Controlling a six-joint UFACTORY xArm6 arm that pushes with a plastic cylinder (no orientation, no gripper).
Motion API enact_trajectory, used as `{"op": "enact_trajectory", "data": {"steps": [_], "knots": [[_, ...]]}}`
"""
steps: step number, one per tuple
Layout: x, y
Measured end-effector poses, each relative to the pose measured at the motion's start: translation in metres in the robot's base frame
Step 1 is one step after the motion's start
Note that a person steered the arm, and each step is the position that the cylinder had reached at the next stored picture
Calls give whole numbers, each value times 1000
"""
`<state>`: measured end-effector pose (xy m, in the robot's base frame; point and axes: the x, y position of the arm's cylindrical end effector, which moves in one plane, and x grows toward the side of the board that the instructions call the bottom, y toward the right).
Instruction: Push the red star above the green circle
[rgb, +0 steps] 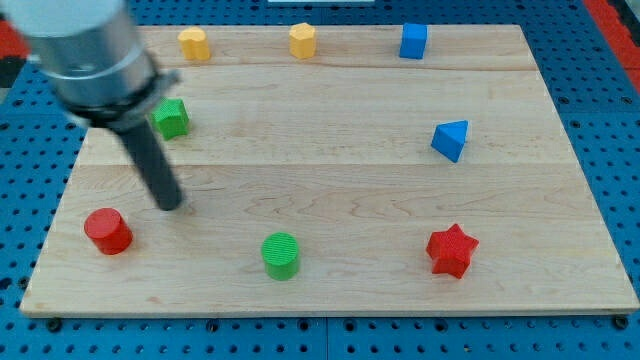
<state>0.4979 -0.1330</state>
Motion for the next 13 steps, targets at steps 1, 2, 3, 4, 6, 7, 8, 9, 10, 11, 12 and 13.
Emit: {"op": "enact_trajectory", "data": {"steps": [1,2,3,4,6,7,8,9,10,11,12,13], "knots": [[0,127],[1,274],[33,380],[67,316],[67,140],[76,173],[90,157],[89,89],[67,84],[58,109],[52,134],[43,157]]}}
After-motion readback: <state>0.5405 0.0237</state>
